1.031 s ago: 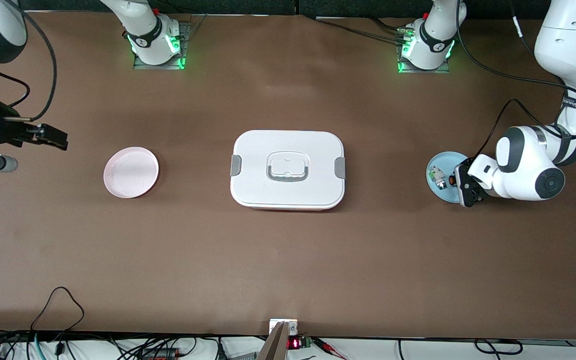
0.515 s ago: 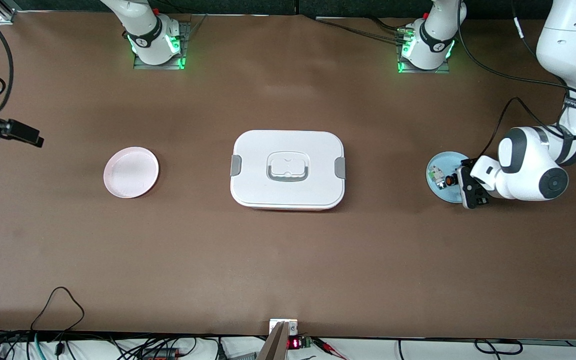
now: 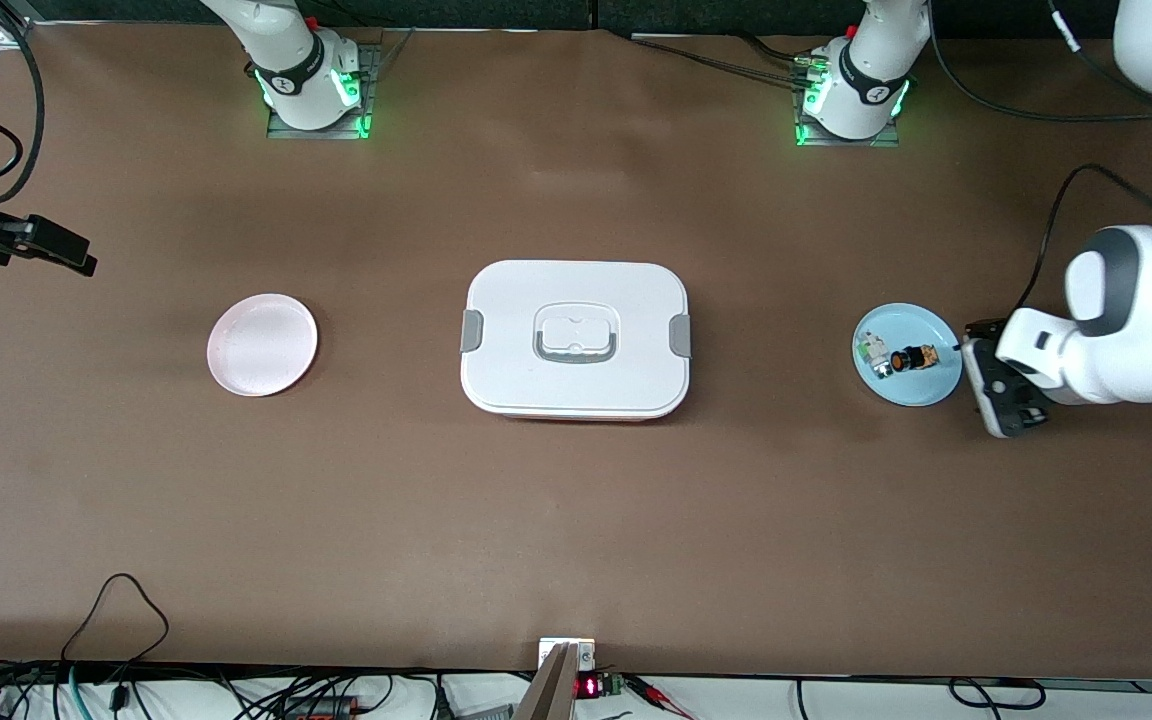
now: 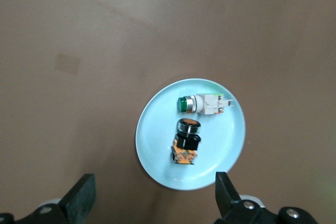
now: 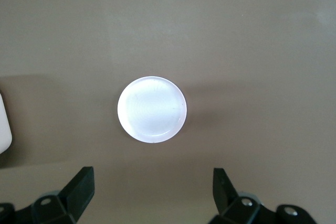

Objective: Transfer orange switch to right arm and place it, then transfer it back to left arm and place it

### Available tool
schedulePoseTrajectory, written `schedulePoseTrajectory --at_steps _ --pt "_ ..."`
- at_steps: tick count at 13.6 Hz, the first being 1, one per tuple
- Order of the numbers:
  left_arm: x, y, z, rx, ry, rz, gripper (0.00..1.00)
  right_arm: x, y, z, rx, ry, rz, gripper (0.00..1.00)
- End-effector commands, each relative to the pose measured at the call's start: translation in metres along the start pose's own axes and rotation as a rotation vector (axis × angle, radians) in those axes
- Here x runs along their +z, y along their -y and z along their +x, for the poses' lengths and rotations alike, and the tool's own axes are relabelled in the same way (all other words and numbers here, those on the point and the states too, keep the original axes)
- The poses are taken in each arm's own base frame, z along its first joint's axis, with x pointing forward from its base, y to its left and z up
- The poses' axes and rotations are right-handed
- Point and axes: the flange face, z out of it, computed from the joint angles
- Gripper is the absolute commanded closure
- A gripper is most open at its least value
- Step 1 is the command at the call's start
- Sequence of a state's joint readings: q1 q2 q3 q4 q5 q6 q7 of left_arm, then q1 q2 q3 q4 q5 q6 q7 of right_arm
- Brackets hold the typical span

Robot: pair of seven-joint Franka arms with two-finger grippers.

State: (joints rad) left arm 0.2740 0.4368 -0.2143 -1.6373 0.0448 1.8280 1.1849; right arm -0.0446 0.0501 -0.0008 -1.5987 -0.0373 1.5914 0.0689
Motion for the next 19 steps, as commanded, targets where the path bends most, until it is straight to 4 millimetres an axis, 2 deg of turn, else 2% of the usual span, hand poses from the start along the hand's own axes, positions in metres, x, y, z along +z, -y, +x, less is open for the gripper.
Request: schedulePoseTrajectory --at_steps 1,2,3,4,5,6,8,9,12,14,15,16,18,19 --pt "-0.056 -0.014 0.020 -0.205 0.038 0.020 0.00 -0.005 -0.002 -0.024 -0.020 -0.024 -0.007 0.00" --pt "-0.071 -0.026 0.027 -0.281 0.044 0.025 0.00 -0.004 -0.002 -0.022 -0.023 -0.021 -0.008 0.00" --pt "-0.089 -0.049 0.044 -0.384 0.064 0.026 0.00 -0.006 -0.002 -0.020 -0.021 -0.033 -0.004 0.00" --pt "-0.105 -0.069 0.053 -0.512 0.077 0.030 0.00 -0.010 -0.002 -0.017 -0.020 -0.039 0.004 0.00" --pt "-0.129 -0.087 0.062 -0.629 0.072 0.051 0.00 -0.010 -0.001 -0.015 -0.022 -0.038 0.013 0.00" --pt "-0.142 -0.101 0.074 -0.715 0.077 0.057 0.00 -0.010 -0.003 -0.014 -0.021 -0.036 0.018 0.00" --pt "-0.180 -0.120 0.074 -0.903 0.068 0.067 0.00 -0.014 -0.003 -0.015 -0.019 -0.039 0.049 0.00" --pt "-0.192 -0.129 0.074 -0.978 0.070 0.070 0.00 -0.015 -0.004 -0.015 -0.025 -0.041 0.043 0.00" --pt "-0.218 -0.143 0.054 -1.079 0.055 0.091 0.00 -0.017 -0.004 -0.016 -0.025 -0.044 0.040 0.00" --pt "-0.229 -0.154 0.050 -1.177 0.037 0.104 0.00 -0.016 -0.004 -0.017 -0.028 -0.032 0.038 0.00" --pt "-0.236 -0.164 0.050 -1.239 0.012 0.100 0.00 -0.016 -0.003 -0.017 -0.044 -0.033 0.038 0.00" --pt "-0.241 -0.183 0.051 -1.286 -0.012 0.092 0.00 -0.017 -0.003 -0.017 -0.065 -0.033 0.037 0.00" --pt "-0.234 -0.206 0.053 -1.302 -0.079 0.098 0.00 -0.017 -0.001 -0.018 -0.081 -0.030 0.037 0.00" --pt "-0.235 -0.210 0.053 -1.308 -0.108 0.116 0.00 -0.018 -0.001 -0.018 -0.073 -0.032 0.037 0.00"
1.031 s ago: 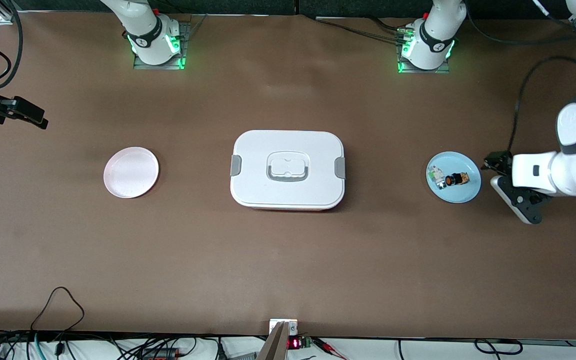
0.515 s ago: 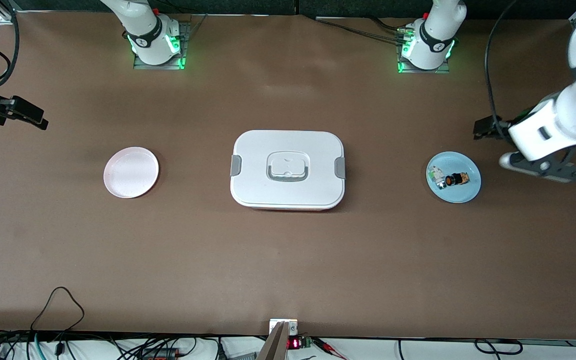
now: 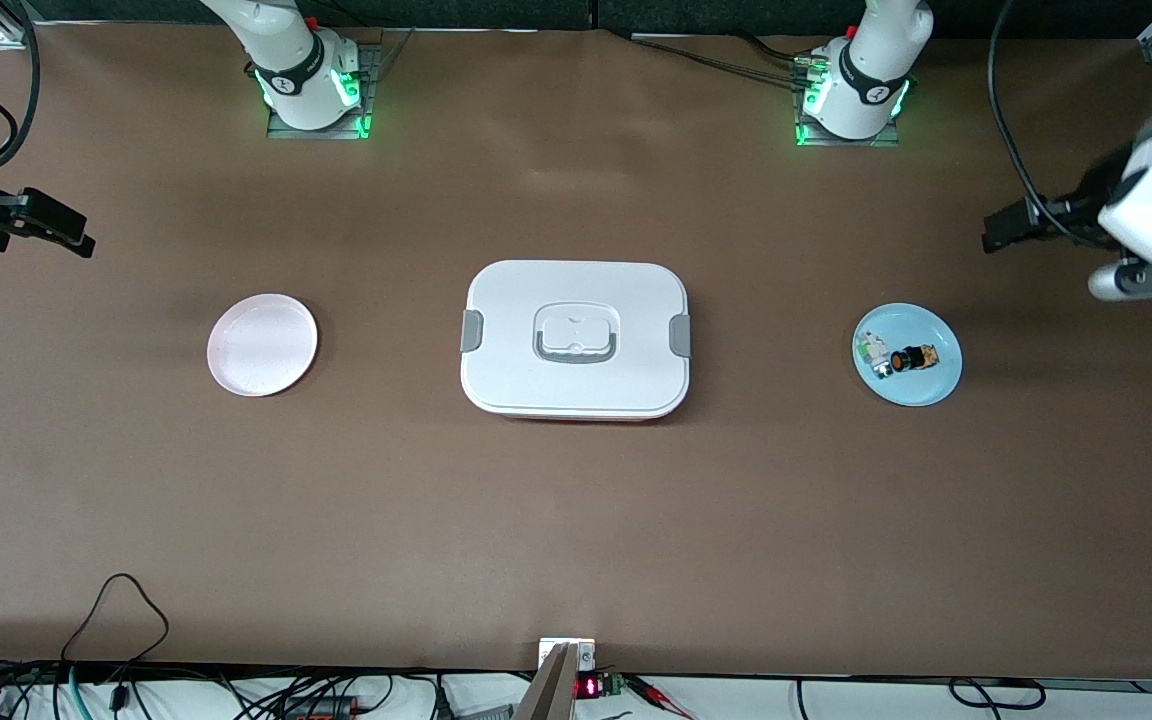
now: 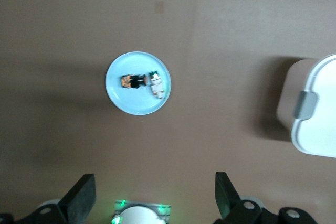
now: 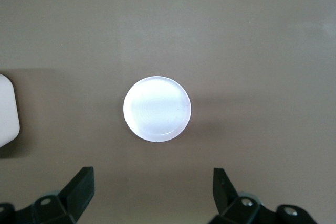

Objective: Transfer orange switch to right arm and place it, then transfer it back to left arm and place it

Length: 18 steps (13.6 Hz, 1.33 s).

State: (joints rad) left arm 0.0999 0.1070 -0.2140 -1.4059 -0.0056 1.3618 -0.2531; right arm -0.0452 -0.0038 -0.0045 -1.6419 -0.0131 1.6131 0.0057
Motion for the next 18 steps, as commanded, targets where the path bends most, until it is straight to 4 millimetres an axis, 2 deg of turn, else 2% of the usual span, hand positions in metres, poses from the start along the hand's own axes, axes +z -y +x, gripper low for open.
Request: schedulePoseTrajectory --at_steps 1,4,6,9,11,18 --pt "0.002 -0.009 -0.030 -0.027 -0.070 -0.015 0.00 -0.008 0.001 -0.003 -0.013 -0.004 0.012 0.00" --pt "-0.004 -0.009 -0.034 0.030 -0.086 -0.045 0.00 -0.016 -0.004 -0.004 -0.015 -0.014 0.012 0.00" --pt "-0.002 -0.006 -0.036 0.098 -0.089 -0.064 0.00 -0.016 0.001 -0.005 -0.020 -0.004 0.010 0.00" --pt "-0.009 0.000 -0.028 0.090 -0.152 -0.074 0.00 -0.016 0.003 -0.005 -0.020 -0.004 0.008 0.00" --pt "-0.011 0.002 -0.031 0.096 -0.161 -0.059 0.00 -0.016 0.003 -0.007 -0.020 0.003 0.008 0.00" --pt "-0.003 0.005 -0.029 0.147 -0.153 -0.021 0.00 -0.016 0.004 -0.007 -0.017 0.006 0.008 0.00"
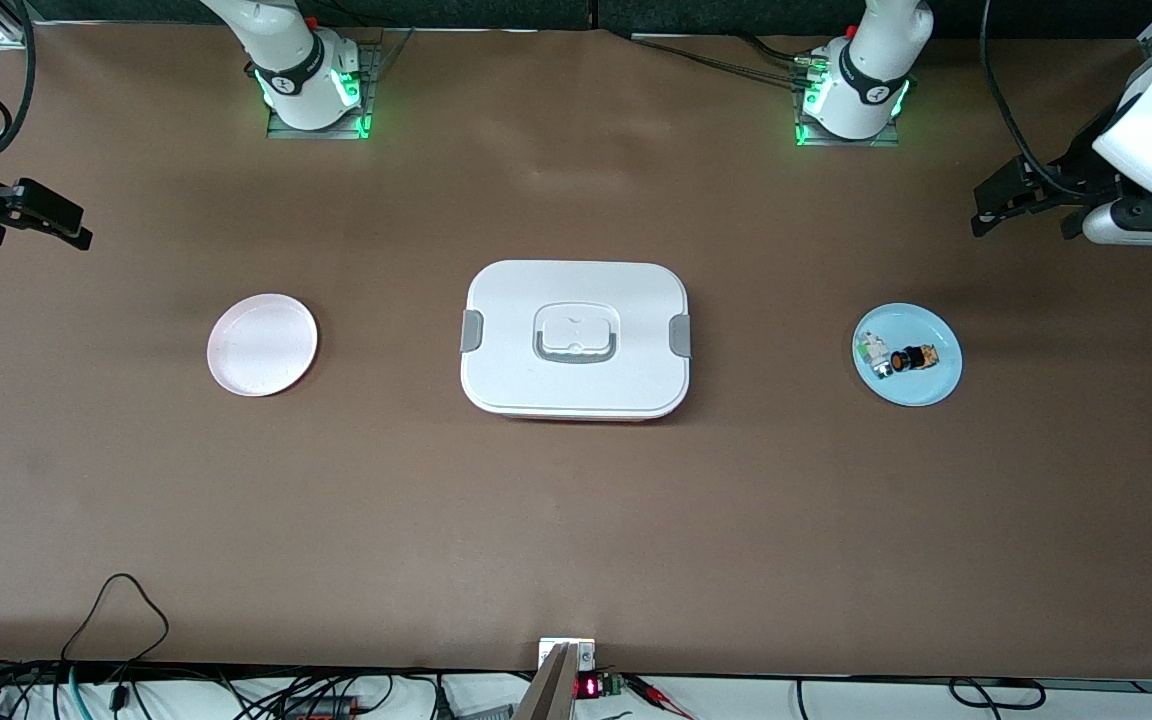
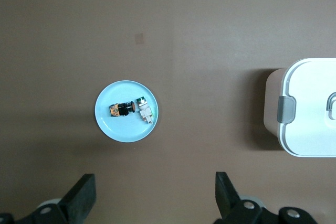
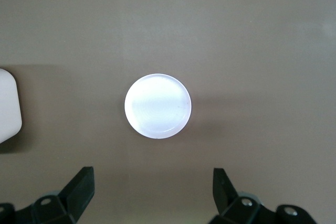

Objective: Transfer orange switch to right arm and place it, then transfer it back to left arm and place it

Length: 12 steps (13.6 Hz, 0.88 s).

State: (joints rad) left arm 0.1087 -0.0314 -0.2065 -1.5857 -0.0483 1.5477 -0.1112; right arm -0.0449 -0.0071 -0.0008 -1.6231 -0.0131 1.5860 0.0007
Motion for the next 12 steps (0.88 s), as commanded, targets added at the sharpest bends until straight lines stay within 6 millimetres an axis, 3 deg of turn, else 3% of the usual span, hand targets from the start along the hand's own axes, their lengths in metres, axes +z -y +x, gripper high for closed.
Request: schedulePoseTrajectory --at_steps 1,12 --pt "0.0008 0.0009 -0.0041 0.026 -0.013 0.019 0.00 -0.0078 0.0015 -0.0038 -0.008 0.001 0.008 0.00" --pt "0.0041 0.0015 0.0023 0.022 -0.002 0.014 0.00 -0.0074 0.0008 -0.0071 -0.005 0.021 0.010 0.00"
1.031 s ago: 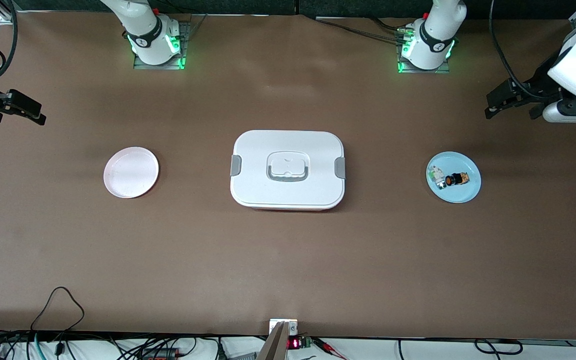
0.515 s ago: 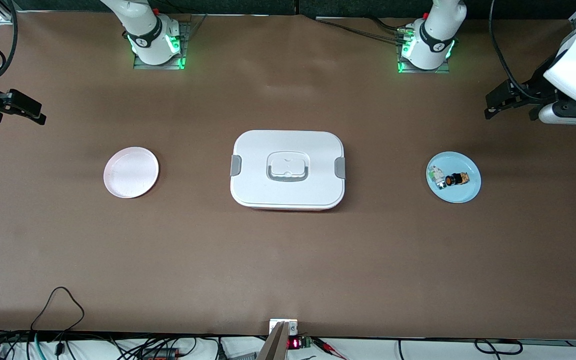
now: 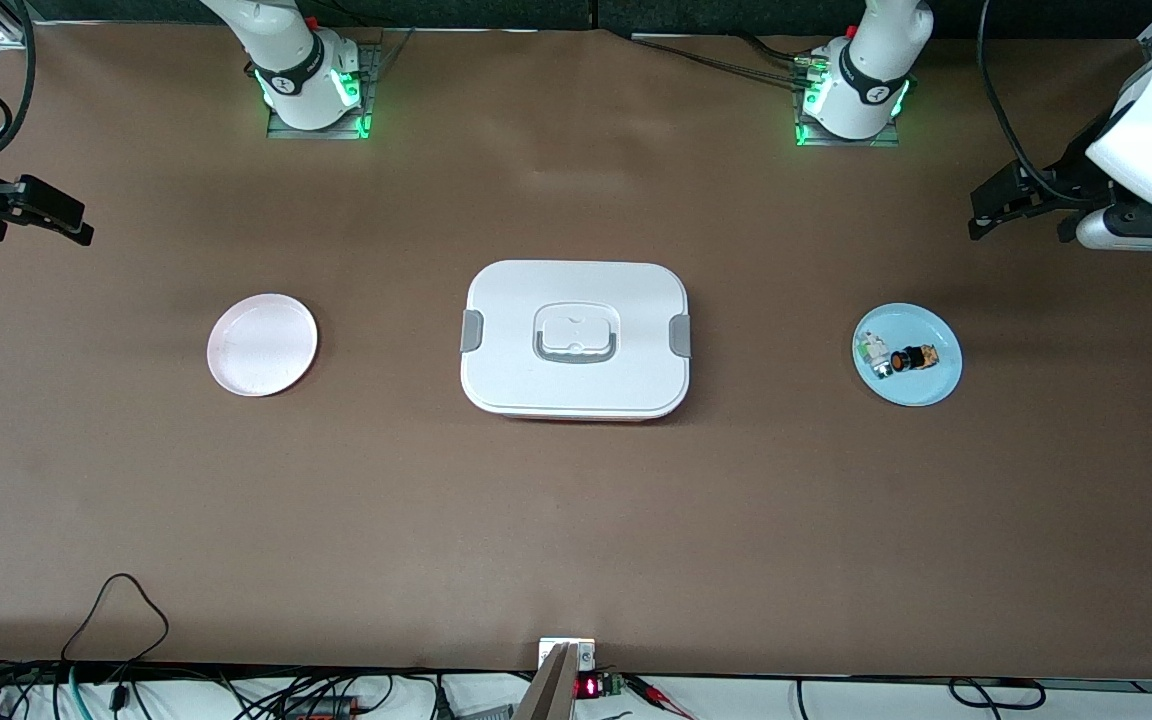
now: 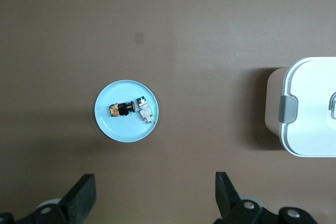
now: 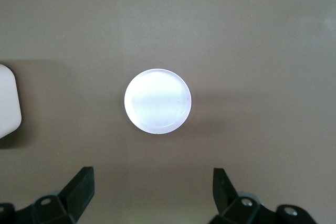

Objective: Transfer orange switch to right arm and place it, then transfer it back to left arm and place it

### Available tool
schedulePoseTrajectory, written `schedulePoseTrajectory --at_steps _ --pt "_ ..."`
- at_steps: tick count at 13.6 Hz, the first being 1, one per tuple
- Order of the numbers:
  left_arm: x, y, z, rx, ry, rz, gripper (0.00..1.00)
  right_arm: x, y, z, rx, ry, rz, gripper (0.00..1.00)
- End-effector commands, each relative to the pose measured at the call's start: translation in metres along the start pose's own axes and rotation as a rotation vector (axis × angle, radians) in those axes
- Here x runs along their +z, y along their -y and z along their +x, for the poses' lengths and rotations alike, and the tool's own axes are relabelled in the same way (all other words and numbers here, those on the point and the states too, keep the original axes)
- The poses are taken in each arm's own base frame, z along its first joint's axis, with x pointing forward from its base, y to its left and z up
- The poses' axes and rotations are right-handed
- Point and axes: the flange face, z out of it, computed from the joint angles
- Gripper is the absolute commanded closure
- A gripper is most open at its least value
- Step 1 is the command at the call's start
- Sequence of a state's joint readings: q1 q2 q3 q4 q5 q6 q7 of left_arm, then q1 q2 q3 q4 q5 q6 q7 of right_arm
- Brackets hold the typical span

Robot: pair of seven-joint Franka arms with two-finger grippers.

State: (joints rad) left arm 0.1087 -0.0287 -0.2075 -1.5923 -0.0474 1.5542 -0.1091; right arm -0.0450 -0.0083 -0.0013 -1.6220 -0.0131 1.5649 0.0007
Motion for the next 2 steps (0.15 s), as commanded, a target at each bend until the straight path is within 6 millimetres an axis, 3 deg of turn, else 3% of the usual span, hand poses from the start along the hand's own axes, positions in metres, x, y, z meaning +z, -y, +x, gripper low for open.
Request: schedulePoseTrajectory --at_steps 1,2 --pt "0.0001 0.0033 0.0012 0.019 -0.005 0.012 0.00 -0.0081 0.0010 -0.0045 -0.004 0.000 0.008 0.00" --pt "0.0000 0.0049 0.0014 0.018 -0.005 0.011 0.00 -0.0081 0.0010 -0.0045 -0.004 0.000 0.008 0.00"
